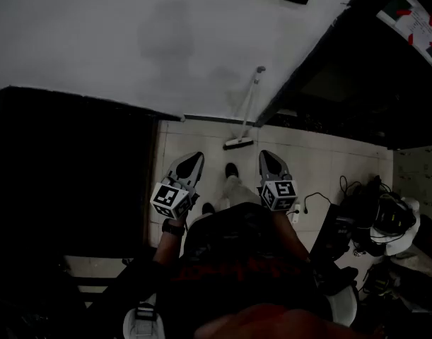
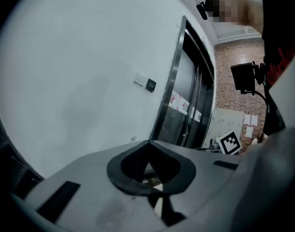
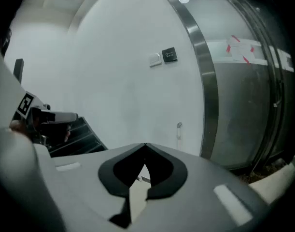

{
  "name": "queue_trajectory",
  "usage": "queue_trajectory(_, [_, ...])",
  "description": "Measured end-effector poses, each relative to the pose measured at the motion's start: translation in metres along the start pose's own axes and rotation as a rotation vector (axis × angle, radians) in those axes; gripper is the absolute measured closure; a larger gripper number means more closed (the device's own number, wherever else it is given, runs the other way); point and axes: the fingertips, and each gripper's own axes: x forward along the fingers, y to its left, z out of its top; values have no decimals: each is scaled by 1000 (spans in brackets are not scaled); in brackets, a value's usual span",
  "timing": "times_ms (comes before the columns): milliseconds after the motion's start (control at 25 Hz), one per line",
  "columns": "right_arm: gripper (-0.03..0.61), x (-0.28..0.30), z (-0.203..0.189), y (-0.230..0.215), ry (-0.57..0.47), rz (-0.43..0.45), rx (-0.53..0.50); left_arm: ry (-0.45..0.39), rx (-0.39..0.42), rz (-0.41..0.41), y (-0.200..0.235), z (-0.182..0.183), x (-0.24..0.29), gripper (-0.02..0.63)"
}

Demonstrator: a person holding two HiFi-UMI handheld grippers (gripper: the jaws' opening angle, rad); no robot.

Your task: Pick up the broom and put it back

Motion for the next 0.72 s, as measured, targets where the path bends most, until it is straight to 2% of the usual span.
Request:
queue_trajectory(160, [563, 66, 10, -76, 67, -10, -52, -45, 13, 94, 14, 34, 36, 611])
queue_trajectory(240, [467, 110, 14, -117, 113, -11, -63, -70, 9, 160, 18, 52, 49, 611])
queue_trajectory(360, [441, 182, 14, -160, 186, -29, -94, -84, 1, 260, 24, 69, 57, 611])
queue_trajectory(520, [403, 272, 8, -194, 247, -66, -100, -98, -1, 391, 32, 64, 49, 611])
queue_trajectory(720, [404, 345, 8, -207, 290, -100, -77, -56, -14, 502, 38, 49, 40, 611])
